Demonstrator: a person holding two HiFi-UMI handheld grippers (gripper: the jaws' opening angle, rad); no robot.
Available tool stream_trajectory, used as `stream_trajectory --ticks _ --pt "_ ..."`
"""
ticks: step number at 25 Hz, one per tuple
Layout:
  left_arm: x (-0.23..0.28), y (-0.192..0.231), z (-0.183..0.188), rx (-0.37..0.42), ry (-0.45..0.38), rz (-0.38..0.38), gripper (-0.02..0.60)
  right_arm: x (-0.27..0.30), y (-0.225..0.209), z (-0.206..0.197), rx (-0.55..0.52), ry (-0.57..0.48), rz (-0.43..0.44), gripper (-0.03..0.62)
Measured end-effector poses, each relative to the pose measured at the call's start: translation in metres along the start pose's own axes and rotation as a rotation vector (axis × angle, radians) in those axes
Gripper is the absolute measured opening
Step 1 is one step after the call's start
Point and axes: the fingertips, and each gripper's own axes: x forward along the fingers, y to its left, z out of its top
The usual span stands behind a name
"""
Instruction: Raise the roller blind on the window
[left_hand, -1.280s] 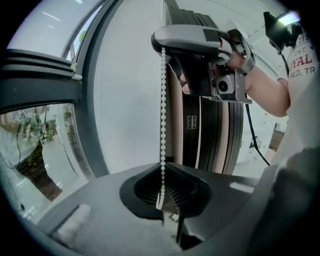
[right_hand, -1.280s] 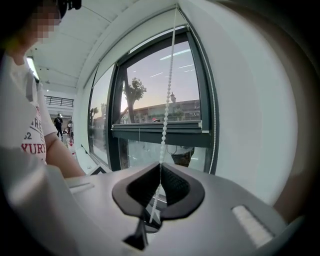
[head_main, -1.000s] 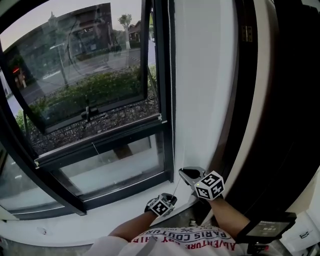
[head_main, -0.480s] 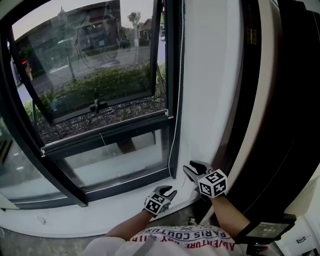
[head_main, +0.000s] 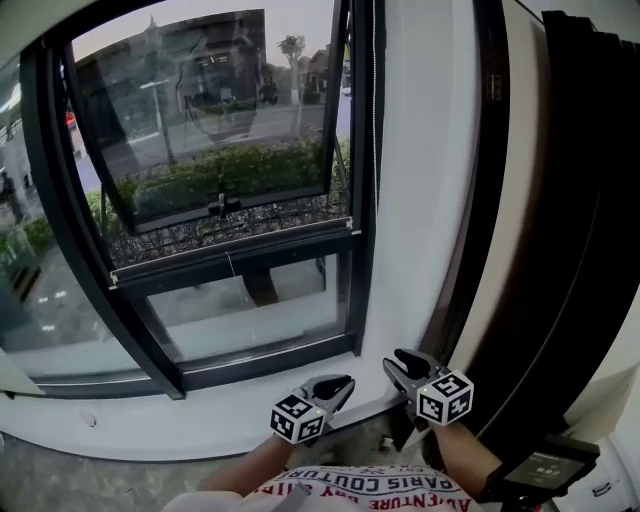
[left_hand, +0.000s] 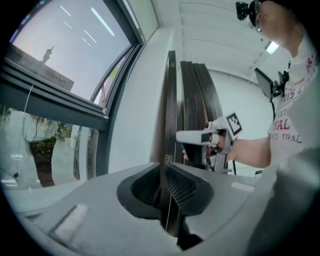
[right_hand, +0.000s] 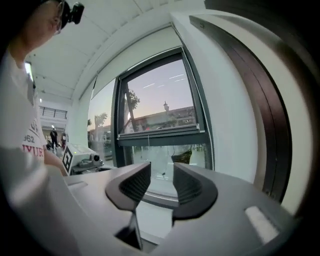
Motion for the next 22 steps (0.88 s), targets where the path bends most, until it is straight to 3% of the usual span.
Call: stream_trajectory --ticks 2,5,9,14,18,22 --pt "-0.016 -0.032 0.004 -0.004 -0.016 -0.059 0.002 -0.019 0.018 -0.015 0.056 0.010 0.024 0.083" --pt "-0.031 -0.076 0.006 0.004 -0.003 -0.159 0.002 -0.040 0.043 -0.033 0.083 0.055 0.042 -0.002" --pt "-0.053 -0.112 0.013 0.016 0.015 -0.211 0.002 -0.064 0.086 -0.035 0.067 0.064 0.087 0.000" --pt "-0.116 -0.142 0.027 0.000 -0.026 -0.213 0.002 -0.100 0.154 -0.039 0.044 0.051 0.091 0.000" --pt "-0.195 -0.178 0.016 0.006 -0.027 -0.213 0.002 -0.121 0.245 -0.067 0.096 0.068 0.102 0.002" --pt "-0.260 -0.223 0.002 0.066 -0.011 -0.214 0.002 -0.147 0.329 -0.078 0.096 0.056 0.119 0.002"
